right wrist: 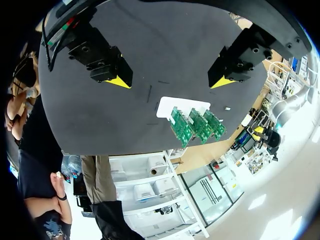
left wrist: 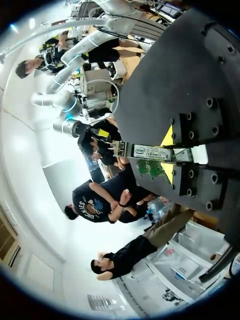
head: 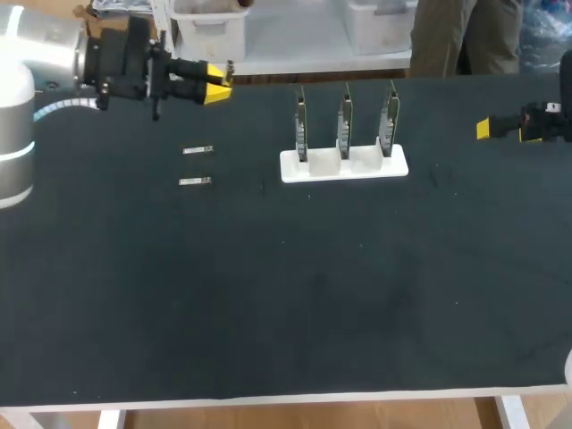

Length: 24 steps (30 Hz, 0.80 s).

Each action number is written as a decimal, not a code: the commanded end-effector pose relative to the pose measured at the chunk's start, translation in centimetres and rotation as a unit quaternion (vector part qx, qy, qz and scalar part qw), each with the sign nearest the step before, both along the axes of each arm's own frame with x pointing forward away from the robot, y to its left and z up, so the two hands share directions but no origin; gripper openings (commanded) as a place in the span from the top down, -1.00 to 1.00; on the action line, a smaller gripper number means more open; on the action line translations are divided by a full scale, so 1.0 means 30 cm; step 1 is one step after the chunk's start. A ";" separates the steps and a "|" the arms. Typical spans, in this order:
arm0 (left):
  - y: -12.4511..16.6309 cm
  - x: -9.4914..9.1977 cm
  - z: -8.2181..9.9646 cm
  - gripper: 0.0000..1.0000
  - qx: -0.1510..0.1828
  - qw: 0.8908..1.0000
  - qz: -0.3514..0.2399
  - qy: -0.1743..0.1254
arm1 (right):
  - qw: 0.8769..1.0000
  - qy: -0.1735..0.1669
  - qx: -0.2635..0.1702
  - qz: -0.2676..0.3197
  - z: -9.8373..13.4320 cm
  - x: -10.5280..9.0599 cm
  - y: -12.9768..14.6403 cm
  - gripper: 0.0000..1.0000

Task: Pick up the optical module with the left hand, and insert it into the network port with the right hand.

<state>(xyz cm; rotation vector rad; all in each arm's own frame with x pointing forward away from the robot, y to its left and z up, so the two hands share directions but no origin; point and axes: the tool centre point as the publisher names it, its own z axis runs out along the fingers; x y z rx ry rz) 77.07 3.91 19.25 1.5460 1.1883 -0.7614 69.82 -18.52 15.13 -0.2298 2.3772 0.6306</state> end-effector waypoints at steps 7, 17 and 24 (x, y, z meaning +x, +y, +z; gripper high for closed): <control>-0.085 0.024 -0.021 1.00 -0.028 0.999 -0.032 0.008 | 1.000 0.000 0.000 0.000 0.000 0.000 0.001 -1.00; -0.104 0.009 -0.011 1.00 -0.023 0.999 -0.041 0.012 | 1.000 0.000 0.000 0.000 0.000 0.000 0.001 -1.00; -0.104 0.009 -0.011 1.00 -0.023 0.999 -0.041 0.012 | 1.000 0.000 0.000 0.000 0.000 0.000 0.001 -1.00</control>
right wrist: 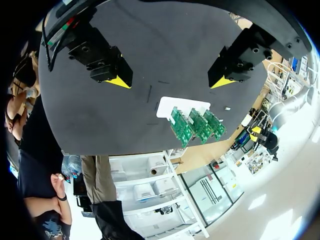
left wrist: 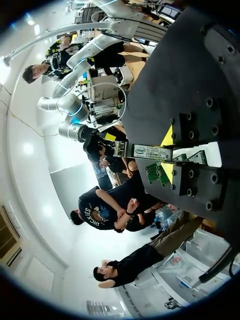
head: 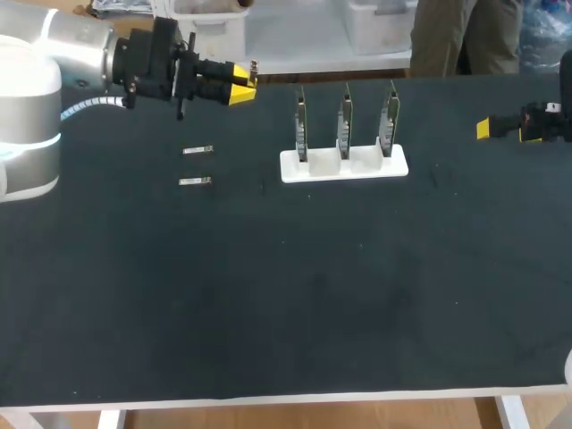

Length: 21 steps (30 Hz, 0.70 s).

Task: Pick up the optical module with the left hand, and insert it into the network port with the right hand.

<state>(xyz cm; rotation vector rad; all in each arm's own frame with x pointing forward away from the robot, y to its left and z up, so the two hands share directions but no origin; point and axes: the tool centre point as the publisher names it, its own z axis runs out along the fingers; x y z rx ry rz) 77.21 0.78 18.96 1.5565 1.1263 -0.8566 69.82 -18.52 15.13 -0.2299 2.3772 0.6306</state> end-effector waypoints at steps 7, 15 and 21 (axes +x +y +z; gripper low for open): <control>0.000 0.004 -0.001 1.00 0.000 1.000 -0.002 -0.001 | 1.000 0.000 0.000 -0.001 0.000 0.000 0.001 -1.00; 0.000 0.004 -0.001 1.00 0.000 1.000 -0.002 -0.001 | 1.000 0.000 0.000 -0.001 0.000 0.000 0.001 -1.00; -0.018 -0.020 -0.010 1.00 -0.013 1.000 -0.001 0.006 | 1.000 0.000 0.000 -0.001 0.000 0.000 0.001 -1.00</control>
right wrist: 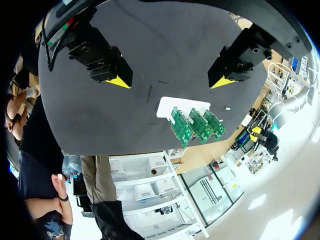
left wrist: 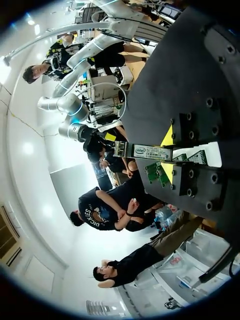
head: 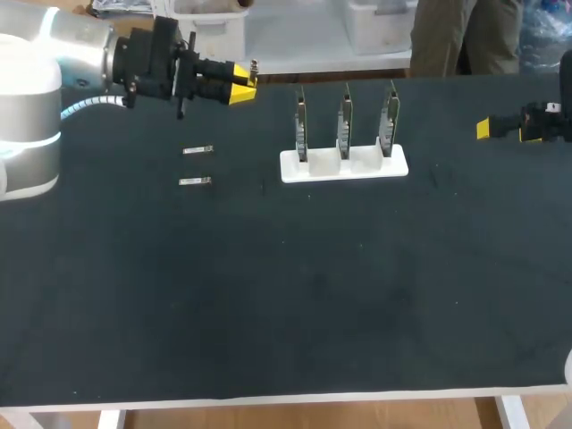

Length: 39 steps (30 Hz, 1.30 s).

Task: Pick up the optical module with the left hand, and insert it into the network port with the right hand.

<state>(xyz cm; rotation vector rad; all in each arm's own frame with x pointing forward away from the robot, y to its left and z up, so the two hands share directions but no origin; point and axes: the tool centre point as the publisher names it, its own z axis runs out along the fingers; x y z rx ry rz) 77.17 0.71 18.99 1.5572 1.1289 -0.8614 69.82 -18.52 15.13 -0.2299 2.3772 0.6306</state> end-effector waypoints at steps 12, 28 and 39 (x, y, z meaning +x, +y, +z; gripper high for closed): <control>-0.103 -0.105 -0.022 1.00 -0.022 0.999 0.009 0.033 | 1.000 0.000 0.000 -0.001 0.000 0.000 0.001 -1.00; -0.292 -0.105 0.013 1.00 -0.055 0.997 -0.040 0.025 | 1.000 0.000 0.000 -0.001 0.000 0.000 0.001 -1.00; -0.310 -0.094 0.028 1.00 -0.082 0.995 -0.033 0.046 | 1.000 0.000 0.000 -0.001 0.000 0.000 0.001 -1.00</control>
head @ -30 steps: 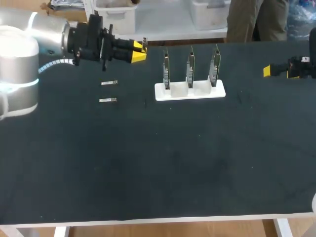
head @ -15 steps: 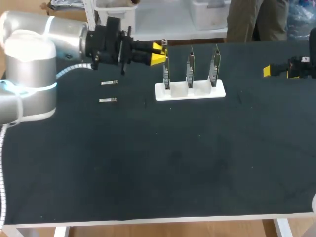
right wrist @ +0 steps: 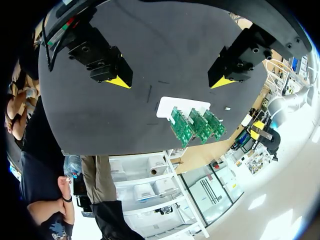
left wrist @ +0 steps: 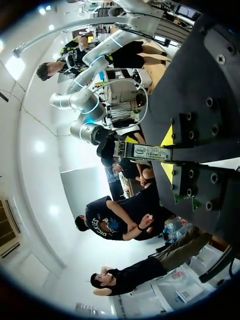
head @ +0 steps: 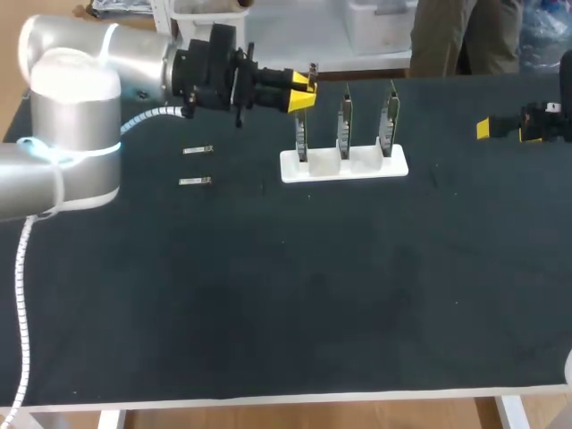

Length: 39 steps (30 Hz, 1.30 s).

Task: Pick up the optical module with the left hand, and insert it into the network port with the right hand.

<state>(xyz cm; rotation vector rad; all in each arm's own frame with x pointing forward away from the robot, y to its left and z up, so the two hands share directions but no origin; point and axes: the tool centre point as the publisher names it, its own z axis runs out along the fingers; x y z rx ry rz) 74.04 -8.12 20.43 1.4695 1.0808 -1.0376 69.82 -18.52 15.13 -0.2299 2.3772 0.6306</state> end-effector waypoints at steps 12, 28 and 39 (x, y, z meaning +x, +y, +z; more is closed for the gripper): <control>-0.046 0.003 -0.024 1.00 -0.028 1.000 -0.006 0.003 | 1.000 0.000 0.000 -0.001 0.000 0.000 0.001 -1.00; -0.031 0.008 -0.030 1.00 -0.035 0.999 -0.011 0.018 | 1.000 0.000 0.000 -0.001 0.000 0.000 0.001 -1.00; -0.043 0.039 -0.025 1.00 -0.028 0.999 -0.031 0.021 | 1.000 0.000 0.000 -0.001 0.000 0.000 0.001 -1.00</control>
